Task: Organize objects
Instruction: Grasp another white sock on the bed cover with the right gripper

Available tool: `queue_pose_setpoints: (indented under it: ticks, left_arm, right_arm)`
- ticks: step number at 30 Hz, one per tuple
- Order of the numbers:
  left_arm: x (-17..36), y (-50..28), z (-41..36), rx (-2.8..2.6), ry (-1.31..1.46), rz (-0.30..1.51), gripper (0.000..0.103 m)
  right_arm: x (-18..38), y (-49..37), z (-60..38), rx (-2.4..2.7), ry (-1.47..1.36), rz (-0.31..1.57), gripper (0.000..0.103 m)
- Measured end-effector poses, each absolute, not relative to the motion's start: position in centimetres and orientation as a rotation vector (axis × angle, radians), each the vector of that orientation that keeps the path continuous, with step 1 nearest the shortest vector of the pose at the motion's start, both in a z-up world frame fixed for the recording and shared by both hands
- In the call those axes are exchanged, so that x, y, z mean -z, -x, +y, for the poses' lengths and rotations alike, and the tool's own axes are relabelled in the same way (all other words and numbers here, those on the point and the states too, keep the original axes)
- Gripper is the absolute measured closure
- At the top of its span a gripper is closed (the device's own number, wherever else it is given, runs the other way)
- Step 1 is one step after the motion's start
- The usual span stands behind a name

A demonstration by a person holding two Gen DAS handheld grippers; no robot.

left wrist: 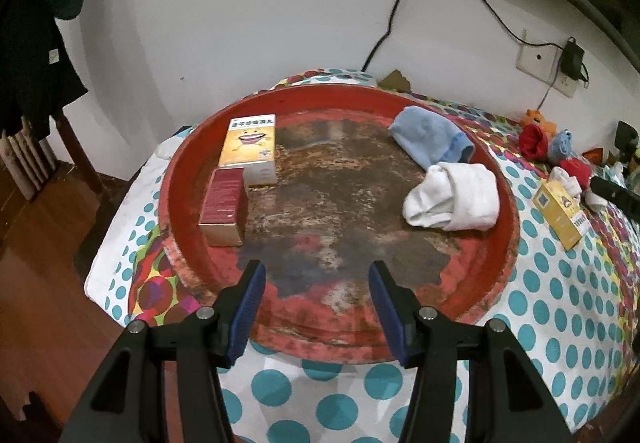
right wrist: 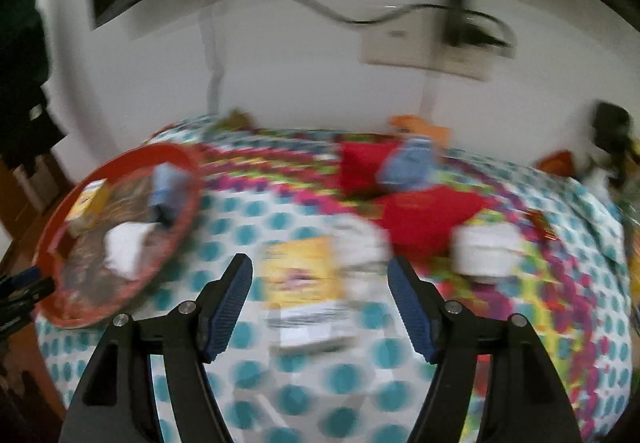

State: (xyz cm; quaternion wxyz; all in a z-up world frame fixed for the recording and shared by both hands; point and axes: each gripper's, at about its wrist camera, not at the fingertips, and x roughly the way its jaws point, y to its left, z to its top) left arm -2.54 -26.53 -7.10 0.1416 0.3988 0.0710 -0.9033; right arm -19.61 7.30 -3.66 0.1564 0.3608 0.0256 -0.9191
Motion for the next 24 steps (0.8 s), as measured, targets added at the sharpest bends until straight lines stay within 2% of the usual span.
queue_pose_setpoints:
  ticks: [10, 19, 23, 24]
  left_arm:
    - [6.8, 2.6, -25.0, 2.647, -1.124, 0.123, 0.048]
    - [6.2, 2.0, -22.5, 2.729, -1.082, 0.025, 0.048]
    - [7.0, 2.3, -20.1, 2.741, -1.127, -0.055, 0.048]
    - [7.1, 2.3, -19.6, 2.745, -1.136, -0.059, 0.048]
  right_arm:
    - [6.6, 23.7, 16.1, 2.758, -1.203, 0.035, 0.034]
    - [8.6, 27.0, 15.7, 2.752, -1.254, 0.085, 0.034]
    - [9.6, 28.0, 16.3, 2.700, -1.285, 0.034, 0.047]
    - [9.5, 28.1, 16.6, 2.694, -1.282, 0.008, 0.047]
